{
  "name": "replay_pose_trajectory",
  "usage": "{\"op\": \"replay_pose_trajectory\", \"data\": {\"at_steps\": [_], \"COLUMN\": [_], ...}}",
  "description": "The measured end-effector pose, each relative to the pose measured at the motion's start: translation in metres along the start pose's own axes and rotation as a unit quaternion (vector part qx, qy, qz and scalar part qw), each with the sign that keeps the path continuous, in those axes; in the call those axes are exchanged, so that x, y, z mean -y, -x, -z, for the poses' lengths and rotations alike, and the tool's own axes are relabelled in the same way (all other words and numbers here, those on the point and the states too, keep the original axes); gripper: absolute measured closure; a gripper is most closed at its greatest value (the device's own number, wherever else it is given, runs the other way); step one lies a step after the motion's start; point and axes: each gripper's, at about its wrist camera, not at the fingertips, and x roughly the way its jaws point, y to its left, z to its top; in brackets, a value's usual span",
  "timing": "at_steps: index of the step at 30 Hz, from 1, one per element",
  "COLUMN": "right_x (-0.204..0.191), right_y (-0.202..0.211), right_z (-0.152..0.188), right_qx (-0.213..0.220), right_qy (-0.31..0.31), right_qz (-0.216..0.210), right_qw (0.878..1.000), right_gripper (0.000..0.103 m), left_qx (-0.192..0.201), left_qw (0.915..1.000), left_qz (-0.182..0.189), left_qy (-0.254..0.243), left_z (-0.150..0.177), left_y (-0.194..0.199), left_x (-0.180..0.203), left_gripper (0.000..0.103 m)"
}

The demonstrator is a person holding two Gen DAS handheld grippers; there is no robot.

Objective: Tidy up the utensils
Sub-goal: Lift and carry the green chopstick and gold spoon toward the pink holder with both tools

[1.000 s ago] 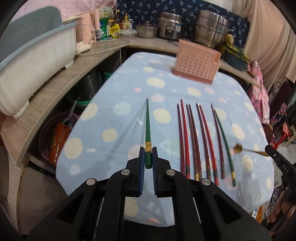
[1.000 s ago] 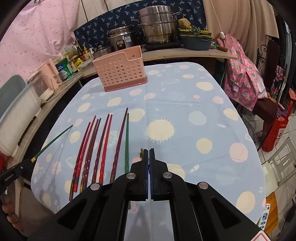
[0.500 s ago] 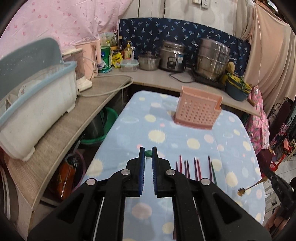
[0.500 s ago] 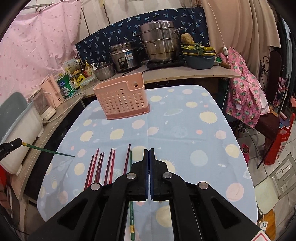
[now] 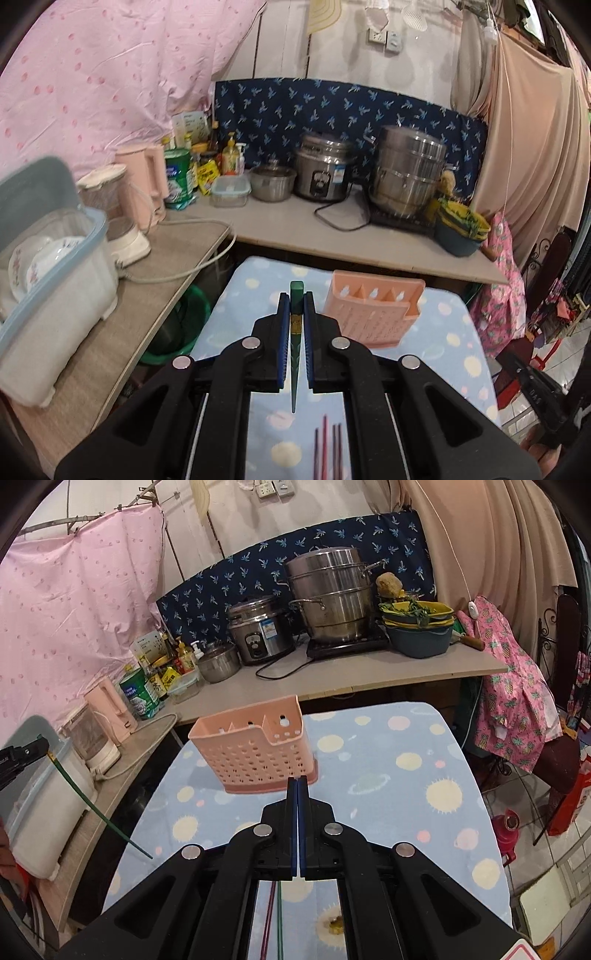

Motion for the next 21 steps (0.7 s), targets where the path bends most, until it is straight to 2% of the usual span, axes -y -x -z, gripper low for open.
{"op": "replay_pose_trajectory", "data": {"at_steps": [3,6,8,9,10,13,16,21], "right_x": [0.0,0.012,0.028,0.038,0.05,0.083,0.106,0.122], "right_y": [-0.008,-0.011,-0.014,-0.016,-0.02,-0.036,-0.053,-0.081], "right_z": [-0.016,-0.018,-0.005,0.005,0.016,0.053,0.082,0.112], "right_qx": [0.012,0.006,-0.011,-0.02,-0.034,-0.082,-0.121,-0.155], "right_qy": [0.002,-0.006,-0.013,-0.023,-0.034,-0.062,-0.089,-0.104], "right_qz": [0.006,0.015,0.036,0.046,0.053,0.076,0.076,0.074], "right_qw": [1.0,1.0,0.999,0.999,0.997,0.992,0.986,0.98], "right_gripper": [0.102,0.1,0.085,0.069,0.064,0.064,0.064,0.064], "left_qx": [0.015,0.017,0.013,0.01,0.005,-0.013,-0.029,-0.049], "left_qw": [0.9999,0.9998,0.9999,0.9999,1.0,0.9999,0.9995,0.9985], "left_qz": [0.003,0.01,0.01,0.008,0.007,0.005,-0.002,-0.01], "left_qy": [0.001,0.0,-0.001,-0.001,0.0,0.008,0.009,0.022], "left_z": [-0.02,-0.024,-0.019,-0.015,-0.01,0.007,0.025,0.044], "left_y": [-0.005,-0.009,-0.011,-0.012,-0.014,-0.018,-0.02,-0.019], "left_x": [0.009,0.013,0.011,0.01,0.008,-0.002,-0.01,-0.024], "left_gripper": [0.096,0.096,0.096,0.096,0.096,0.096,0.096,0.096]}}
